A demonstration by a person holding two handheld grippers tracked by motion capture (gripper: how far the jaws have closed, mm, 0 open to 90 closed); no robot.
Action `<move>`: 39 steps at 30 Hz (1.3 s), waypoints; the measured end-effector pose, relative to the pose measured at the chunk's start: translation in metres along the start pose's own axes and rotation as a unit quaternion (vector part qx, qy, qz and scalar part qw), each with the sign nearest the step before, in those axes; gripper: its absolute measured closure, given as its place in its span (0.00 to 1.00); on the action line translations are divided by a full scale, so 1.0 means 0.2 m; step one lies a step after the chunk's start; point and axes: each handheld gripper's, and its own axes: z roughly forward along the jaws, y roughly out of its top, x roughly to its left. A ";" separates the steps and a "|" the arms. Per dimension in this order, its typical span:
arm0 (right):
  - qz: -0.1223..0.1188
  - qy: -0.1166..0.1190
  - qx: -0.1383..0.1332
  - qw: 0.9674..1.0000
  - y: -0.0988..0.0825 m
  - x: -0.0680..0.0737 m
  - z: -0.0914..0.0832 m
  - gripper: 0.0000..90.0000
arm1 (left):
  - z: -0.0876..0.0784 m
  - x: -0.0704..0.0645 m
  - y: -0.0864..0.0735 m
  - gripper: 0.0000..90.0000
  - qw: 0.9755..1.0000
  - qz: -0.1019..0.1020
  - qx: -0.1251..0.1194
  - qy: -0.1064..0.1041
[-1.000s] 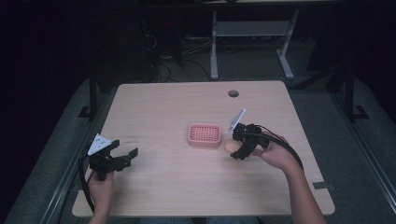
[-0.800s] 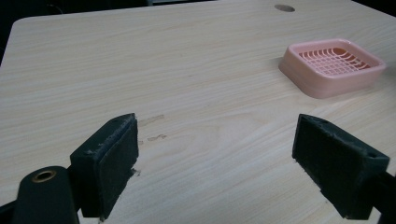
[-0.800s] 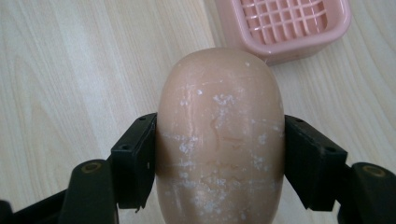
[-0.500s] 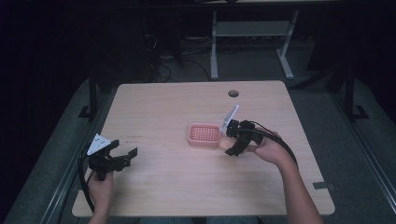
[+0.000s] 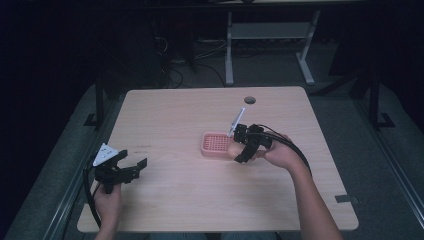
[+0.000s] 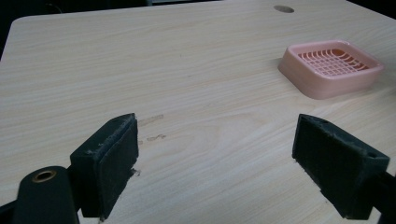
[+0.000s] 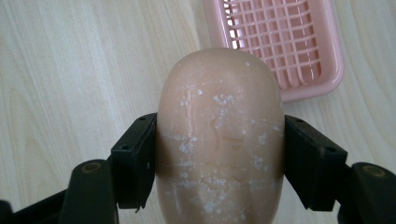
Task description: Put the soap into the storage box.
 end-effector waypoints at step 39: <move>-0.005 0.015 0.007 1.000 0.24 -0.16 0.11 0.36 | 0.00 0.01 0.00 0.16 1.000 -0.003 -0.002 -0.001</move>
